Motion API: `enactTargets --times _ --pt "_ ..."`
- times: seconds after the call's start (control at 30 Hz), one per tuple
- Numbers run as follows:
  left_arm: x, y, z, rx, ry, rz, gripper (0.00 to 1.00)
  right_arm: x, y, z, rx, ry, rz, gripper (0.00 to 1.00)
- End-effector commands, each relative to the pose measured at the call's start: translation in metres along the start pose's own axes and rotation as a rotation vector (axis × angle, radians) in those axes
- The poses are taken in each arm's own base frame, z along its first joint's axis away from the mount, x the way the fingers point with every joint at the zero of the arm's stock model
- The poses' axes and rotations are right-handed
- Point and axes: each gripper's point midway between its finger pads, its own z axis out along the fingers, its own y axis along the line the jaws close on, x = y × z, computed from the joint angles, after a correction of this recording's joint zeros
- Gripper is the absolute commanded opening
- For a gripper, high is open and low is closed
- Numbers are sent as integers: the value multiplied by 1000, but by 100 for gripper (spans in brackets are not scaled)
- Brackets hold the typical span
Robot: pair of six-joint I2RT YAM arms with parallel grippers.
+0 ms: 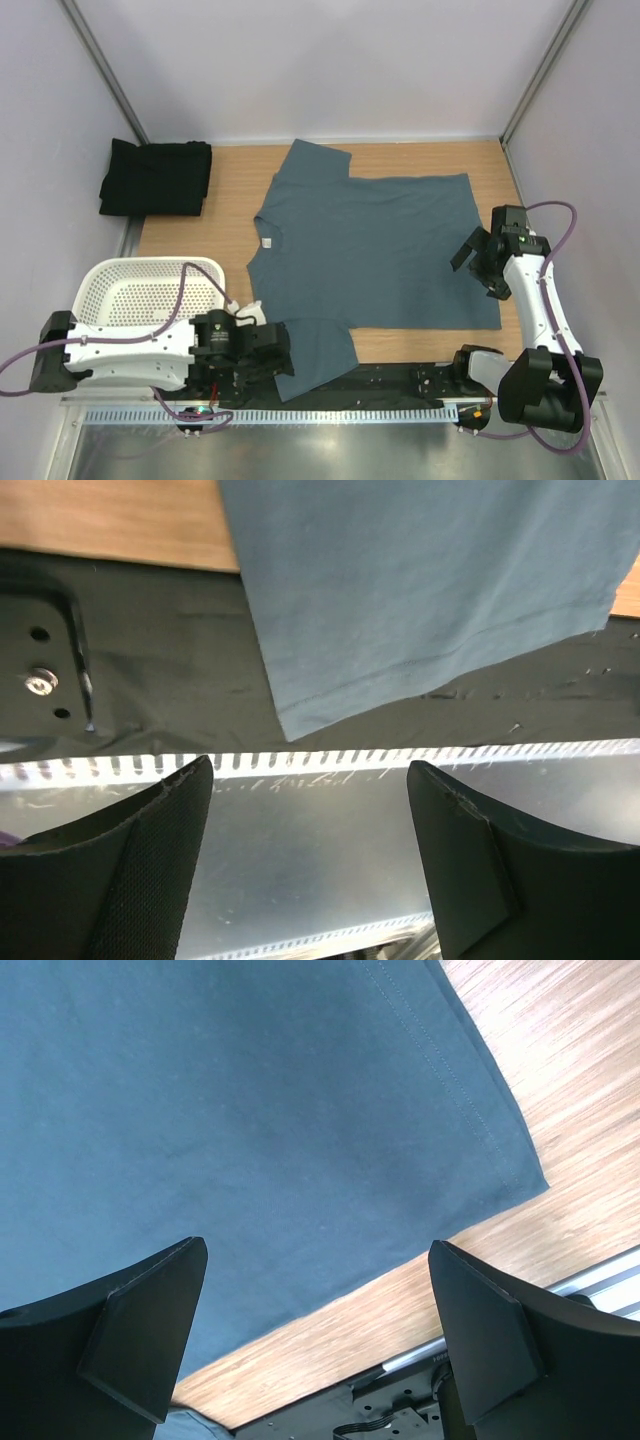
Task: Fold and stack the t-shirts
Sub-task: Fold the tshirt
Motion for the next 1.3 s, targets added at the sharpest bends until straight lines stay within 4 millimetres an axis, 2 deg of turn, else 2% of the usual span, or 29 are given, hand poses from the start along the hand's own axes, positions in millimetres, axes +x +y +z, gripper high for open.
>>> enactTargets --times 0.0,0.07,0.13,0.17,0.33,0.43,0.57,0.77,1.07,1.27 --pt "6 5 8 32 -35 -90 79 -11 4 -5 -12 -47 26 100" --pt "12 -3 13 101 -25 -176 77 -8 5 -1 -6 -15 26 100" --pt "20 2 25 107 -25 -186 75 -3 4 3 1 11 28 100" --pt "22 -6 28 140 -34 -194 75 -1 4 5 2 19 24 100" --pt "33 -18 29 77 -60 -172 71 0 1 7 15 17 20 100" --pt "33 -11 37 17 -79 -173 69 -3 3 6 7 11 27 100" --pt "27 -3 45 44 -92 -232 63 0 -1 7 22 18 17 100" --pt "31 -2 49 29 -72 -254 61 -5 -4 3 35 -9 9 100" --pt "41 7 58 -41 -50 -274 59 -3 -4 11 48 12 5 99" --pt "44 9 62 -50 -40 -283 52 -3 -5 11 52 11 2 100"
